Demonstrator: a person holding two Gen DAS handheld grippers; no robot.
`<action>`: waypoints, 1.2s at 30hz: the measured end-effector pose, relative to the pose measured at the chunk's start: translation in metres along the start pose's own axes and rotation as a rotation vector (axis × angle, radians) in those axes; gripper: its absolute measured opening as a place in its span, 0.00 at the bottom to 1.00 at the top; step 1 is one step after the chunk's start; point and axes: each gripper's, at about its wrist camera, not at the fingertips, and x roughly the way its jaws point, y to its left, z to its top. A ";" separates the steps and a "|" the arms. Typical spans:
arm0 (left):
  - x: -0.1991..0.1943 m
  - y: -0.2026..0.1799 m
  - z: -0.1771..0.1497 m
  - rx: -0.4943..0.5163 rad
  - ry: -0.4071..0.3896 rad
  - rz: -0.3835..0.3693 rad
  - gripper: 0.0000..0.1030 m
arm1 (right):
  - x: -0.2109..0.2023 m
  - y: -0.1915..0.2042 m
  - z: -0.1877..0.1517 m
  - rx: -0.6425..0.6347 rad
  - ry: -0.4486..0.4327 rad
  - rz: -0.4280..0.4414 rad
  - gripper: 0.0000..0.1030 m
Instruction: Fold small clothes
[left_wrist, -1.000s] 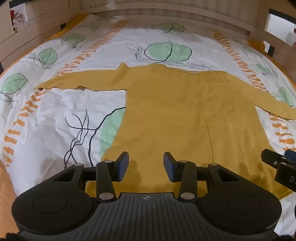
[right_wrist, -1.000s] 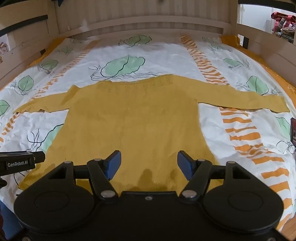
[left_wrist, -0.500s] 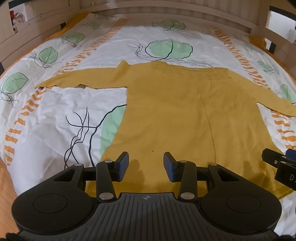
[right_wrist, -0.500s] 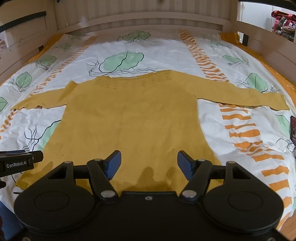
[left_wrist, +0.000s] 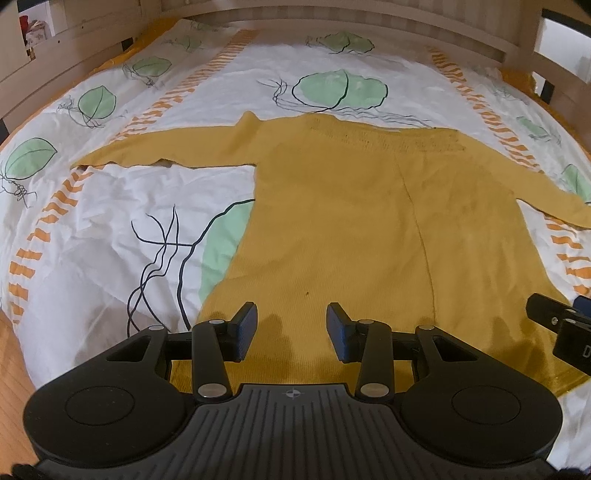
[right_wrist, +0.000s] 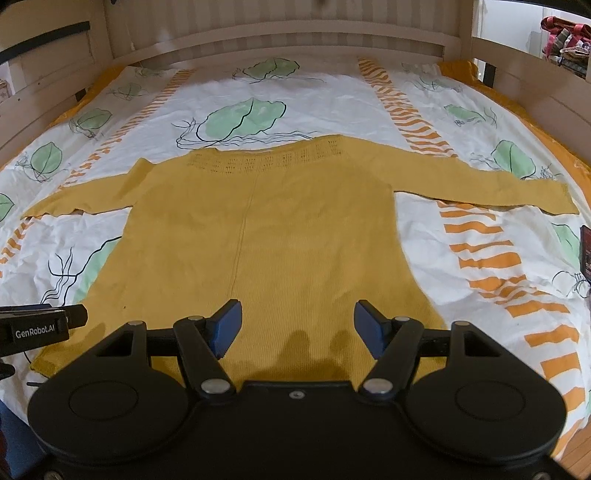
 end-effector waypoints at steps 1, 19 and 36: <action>0.000 0.000 0.000 0.000 0.000 0.001 0.39 | 0.001 0.000 0.000 0.001 0.001 0.000 0.68; 0.002 0.002 0.000 -0.012 0.012 0.000 0.39 | 0.002 0.001 -0.001 0.002 0.009 0.002 0.68; 0.004 0.002 0.002 -0.017 0.015 -0.010 0.39 | 0.007 0.003 -0.002 0.001 0.025 0.016 0.68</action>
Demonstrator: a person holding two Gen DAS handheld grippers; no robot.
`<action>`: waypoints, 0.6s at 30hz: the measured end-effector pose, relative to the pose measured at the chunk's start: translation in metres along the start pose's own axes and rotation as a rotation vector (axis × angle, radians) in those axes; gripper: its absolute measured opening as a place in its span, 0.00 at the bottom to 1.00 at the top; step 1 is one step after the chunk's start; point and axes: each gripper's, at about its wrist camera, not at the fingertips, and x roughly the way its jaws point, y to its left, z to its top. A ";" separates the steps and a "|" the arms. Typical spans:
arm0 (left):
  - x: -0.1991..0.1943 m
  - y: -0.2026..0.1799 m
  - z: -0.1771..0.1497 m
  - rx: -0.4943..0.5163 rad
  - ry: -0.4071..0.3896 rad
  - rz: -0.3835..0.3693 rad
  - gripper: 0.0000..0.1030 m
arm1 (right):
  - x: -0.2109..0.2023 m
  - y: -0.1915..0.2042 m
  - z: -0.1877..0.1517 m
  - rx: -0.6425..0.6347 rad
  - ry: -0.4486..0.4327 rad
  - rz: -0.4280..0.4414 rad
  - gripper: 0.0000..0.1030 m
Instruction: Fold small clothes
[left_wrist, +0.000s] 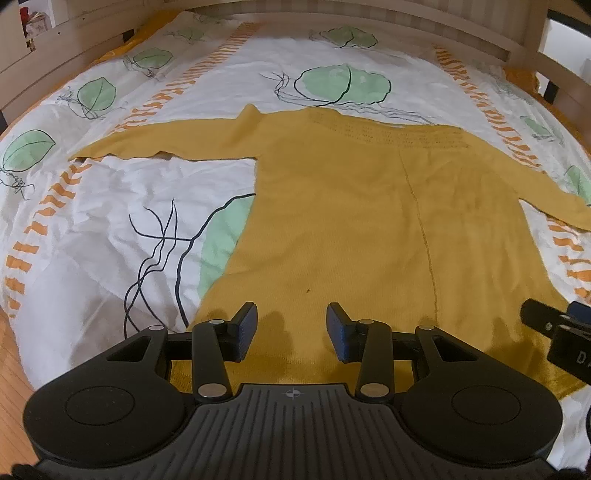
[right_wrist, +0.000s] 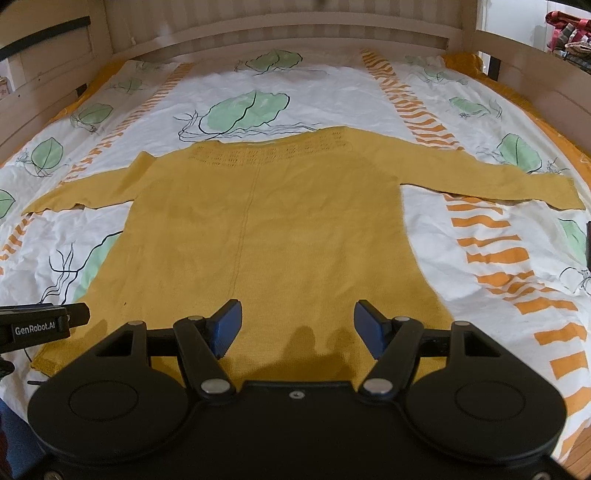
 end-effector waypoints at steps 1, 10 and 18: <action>0.000 0.001 0.001 -0.001 -0.005 -0.004 0.39 | 0.001 0.000 0.001 -0.001 0.004 0.007 0.68; -0.004 0.003 0.044 0.004 -0.116 -0.054 0.39 | 0.007 -0.004 0.031 -0.122 0.012 0.034 0.76; 0.017 -0.009 0.077 0.033 -0.182 -0.063 0.39 | 0.027 -0.057 0.077 -0.027 -0.013 -0.004 0.75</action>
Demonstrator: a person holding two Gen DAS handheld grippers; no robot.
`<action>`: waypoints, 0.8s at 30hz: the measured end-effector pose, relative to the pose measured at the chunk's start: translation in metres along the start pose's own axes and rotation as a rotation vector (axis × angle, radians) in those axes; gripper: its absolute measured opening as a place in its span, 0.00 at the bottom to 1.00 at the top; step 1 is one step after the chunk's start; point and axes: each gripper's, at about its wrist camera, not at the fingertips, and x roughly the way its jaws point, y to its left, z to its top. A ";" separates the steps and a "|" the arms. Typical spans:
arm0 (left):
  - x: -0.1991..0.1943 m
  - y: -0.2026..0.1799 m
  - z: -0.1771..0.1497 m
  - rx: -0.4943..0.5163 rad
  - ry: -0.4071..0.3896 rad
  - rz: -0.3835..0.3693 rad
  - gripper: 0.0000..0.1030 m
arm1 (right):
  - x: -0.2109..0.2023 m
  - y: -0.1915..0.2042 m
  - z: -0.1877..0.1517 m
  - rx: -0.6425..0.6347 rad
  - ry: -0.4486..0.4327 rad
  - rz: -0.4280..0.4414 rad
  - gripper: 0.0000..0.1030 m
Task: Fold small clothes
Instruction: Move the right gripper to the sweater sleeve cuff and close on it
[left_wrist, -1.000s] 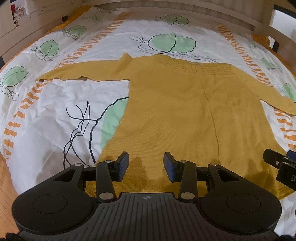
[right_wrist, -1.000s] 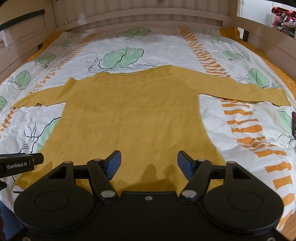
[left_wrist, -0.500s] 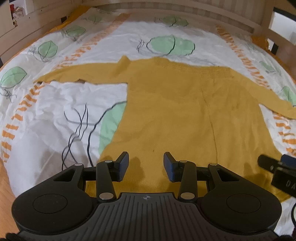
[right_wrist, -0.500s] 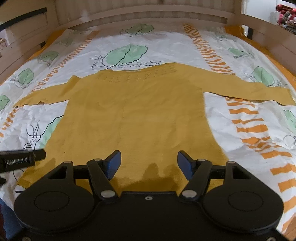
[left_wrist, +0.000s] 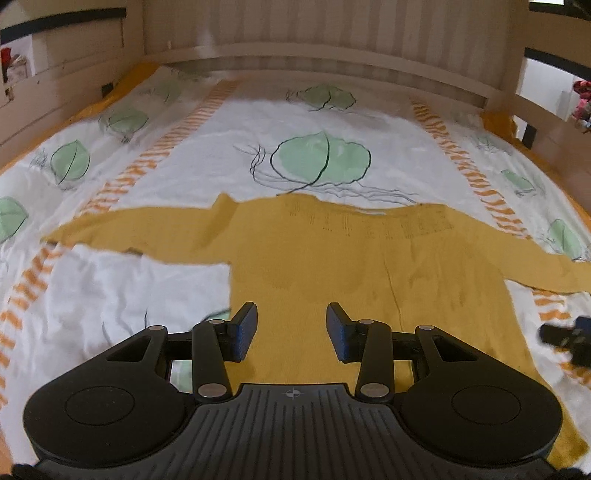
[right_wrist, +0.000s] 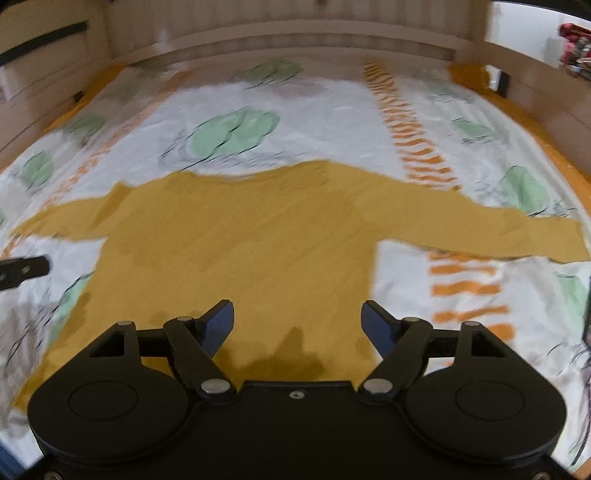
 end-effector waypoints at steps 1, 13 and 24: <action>0.006 -0.001 0.003 0.003 0.006 0.001 0.39 | 0.005 -0.009 0.005 0.013 -0.001 -0.014 0.75; 0.081 -0.011 0.030 -0.010 0.019 0.014 0.39 | 0.084 -0.157 0.048 0.254 0.077 -0.154 0.56; 0.137 -0.030 0.038 -0.012 0.031 0.052 0.39 | 0.107 -0.302 0.071 0.298 -0.037 -0.373 0.41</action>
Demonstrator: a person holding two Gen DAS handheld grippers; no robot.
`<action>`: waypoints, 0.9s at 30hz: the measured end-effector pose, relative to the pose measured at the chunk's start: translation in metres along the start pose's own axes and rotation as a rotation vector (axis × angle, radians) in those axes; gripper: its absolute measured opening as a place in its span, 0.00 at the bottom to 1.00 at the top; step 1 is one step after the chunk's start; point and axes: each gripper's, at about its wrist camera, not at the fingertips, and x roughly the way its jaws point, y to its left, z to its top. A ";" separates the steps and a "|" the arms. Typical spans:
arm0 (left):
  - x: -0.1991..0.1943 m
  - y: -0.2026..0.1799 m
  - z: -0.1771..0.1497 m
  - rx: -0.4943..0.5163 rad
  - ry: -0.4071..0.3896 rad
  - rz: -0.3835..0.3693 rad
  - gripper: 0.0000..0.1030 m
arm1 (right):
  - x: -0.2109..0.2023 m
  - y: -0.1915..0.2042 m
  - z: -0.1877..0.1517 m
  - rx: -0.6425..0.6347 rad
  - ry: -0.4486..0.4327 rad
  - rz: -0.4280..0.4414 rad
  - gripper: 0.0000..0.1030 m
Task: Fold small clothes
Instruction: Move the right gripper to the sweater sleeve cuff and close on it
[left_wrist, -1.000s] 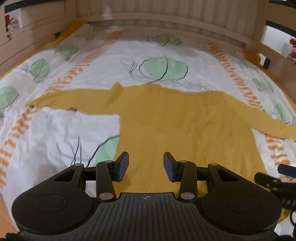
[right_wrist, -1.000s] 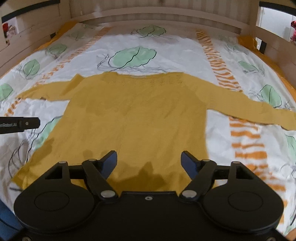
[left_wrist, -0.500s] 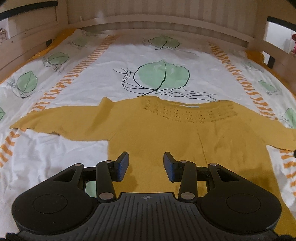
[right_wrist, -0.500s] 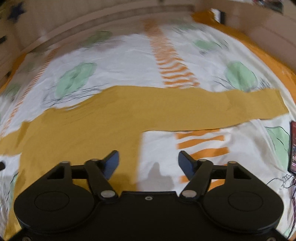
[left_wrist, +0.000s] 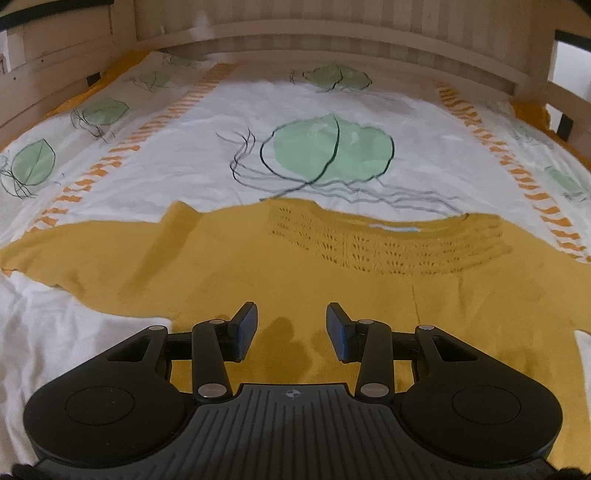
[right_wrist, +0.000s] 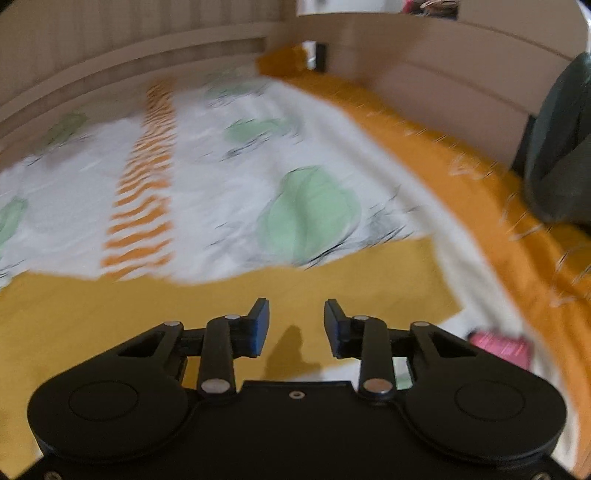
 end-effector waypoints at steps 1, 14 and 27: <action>0.005 -0.002 -0.001 0.003 0.010 0.001 0.39 | 0.009 -0.009 0.005 0.004 0.005 -0.018 0.41; 0.039 -0.018 -0.033 0.081 0.037 0.043 0.40 | 0.077 -0.076 0.022 0.022 0.084 -0.128 0.44; 0.040 -0.029 -0.043 0.176 -0.027 0.062 0.41 | 0.095 -0.108 0.023 0.100 0.132 -0.033 0.57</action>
